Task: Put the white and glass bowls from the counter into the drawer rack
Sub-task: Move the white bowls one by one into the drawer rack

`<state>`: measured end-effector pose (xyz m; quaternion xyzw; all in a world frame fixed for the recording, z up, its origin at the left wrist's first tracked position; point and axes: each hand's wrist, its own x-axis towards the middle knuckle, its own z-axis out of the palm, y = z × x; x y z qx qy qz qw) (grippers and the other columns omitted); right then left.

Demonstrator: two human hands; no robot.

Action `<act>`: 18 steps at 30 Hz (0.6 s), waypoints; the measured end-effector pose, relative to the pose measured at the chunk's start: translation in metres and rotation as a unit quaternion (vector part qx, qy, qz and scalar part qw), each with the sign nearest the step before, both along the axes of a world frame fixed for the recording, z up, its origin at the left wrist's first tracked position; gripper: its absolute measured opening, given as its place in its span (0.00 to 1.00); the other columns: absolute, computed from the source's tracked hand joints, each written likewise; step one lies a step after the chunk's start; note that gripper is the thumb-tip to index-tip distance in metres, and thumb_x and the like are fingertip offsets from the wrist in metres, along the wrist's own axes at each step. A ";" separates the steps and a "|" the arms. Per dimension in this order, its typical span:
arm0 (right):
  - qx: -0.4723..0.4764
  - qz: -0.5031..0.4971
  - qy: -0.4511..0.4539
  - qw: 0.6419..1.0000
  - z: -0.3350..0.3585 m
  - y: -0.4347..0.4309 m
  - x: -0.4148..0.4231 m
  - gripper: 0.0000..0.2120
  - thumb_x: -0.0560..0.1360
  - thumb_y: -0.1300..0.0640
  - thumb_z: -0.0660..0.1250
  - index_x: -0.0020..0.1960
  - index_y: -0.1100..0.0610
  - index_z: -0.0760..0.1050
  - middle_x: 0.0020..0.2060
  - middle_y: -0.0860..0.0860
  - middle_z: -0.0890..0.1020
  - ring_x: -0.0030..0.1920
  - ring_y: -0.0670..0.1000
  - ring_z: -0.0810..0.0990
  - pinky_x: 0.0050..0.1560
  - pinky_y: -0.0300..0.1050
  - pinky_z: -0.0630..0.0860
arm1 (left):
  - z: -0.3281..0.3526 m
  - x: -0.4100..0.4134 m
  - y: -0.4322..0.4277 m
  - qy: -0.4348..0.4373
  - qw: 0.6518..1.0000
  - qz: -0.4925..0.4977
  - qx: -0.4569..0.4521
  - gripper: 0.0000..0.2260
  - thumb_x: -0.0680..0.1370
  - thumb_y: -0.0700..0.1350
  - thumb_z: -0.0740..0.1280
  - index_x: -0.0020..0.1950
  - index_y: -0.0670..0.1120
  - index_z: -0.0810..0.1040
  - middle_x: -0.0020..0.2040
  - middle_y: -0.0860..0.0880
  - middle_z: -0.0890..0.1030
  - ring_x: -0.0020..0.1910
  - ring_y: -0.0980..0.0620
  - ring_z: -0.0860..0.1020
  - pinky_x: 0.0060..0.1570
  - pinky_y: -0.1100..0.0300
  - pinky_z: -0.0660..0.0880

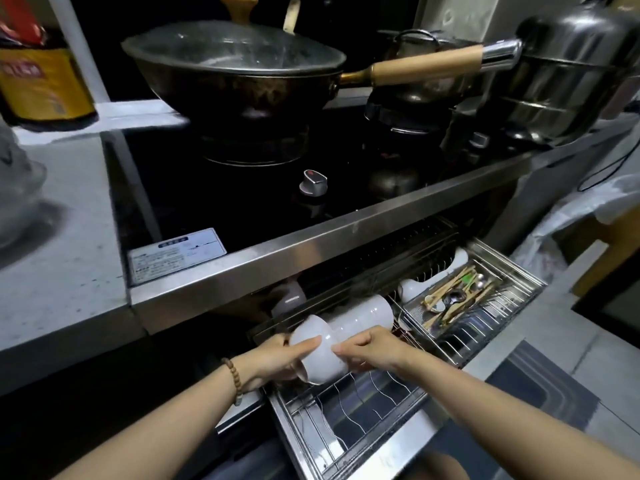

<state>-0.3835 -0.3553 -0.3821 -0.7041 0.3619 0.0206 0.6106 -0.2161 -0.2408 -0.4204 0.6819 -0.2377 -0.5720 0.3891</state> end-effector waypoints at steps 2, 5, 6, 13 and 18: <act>0.015 -0.005 0.013 1.000 -0.015 -0.007 0.009 0.14 0.73 0.57 0.71 0.29 0.56 0.77 0.24 0.49 0.76 0.28 0.47 0.72 0.35 0.36 0.72 | -0.013 0.007 -0.009 0.004 1.000 -0.001 0.022 0.33 0.71 0.58 0.70 0.68 0.39 0.68 0.59 0.40 0.79 0.45 0.50 0.79 0.47 0.59 0.78; 0.028 -0.004 0.028 0.999 -0.034 -0.019 0.020 0.12 0.73 0.58 0.71 0.30 0.56 0.78 0.22 0.46 0.78 0.23 0.40 0.74 0.29 0.31 0.71 | -0.034 0.015 -0.020 0.008 0.999 -0.008 0.050 0.35 0.74 0.58 0.67 0.72 0.38 0.63 0.66 0.40 0.74 0.51 0.51 0.76 0.46 0.62 0.76; 0.032 -0.004 0.036 0.999 -0.039 -0.022 0.023 0.12 0.73 0.58 0.71 0.31 0.57 0.78 0.22 0.46 0.79 0.22 0.40 0.74 0.29 0.31 0.72 | -0.040 0.017 -0.023 0.014 0.998 -0.020 0.057 0.32 0.75 0.58 0.66 0.71 0.39 0.65 0.66 0.41 0.75 0.53 0.51 0.76 0.51 0.61 0.74; 0.048 -0.055 0.055 0.996 -0.075 -0.035 0.036 0.12 0.70 0.58 0.73 0.29 0.59 0.78 0.22 0.50 0.80 0.21 0.43 0.73 0.30 0.34 0.73 | -0.067 0.022 -0.039 0.010 0.995 -0.034 0.089 0.32 0.75 0.61 0.62 0.71 0.42 0.67 0.62 0.47 0.77 0.52 0.54 0.73 0.49 0.66 0.70; 0.035 -0.092 0.047 0.994 -0.092 -0.036 0.037 0.12 0.69 0.60 0.74 0.29 0.60 0.78 0.20 0.49 0.79 0.21 0.44 0.74 0.29 0.34 0.74 | -0.083 0.020 -0.047 -0.004 0.996 0.002 0.094 0.42 0.75 0.61 0.63 0.75 0.35 0.49 0.51 0.49 0.75 0.45 0.58 0.72 0.48 0.66 0.70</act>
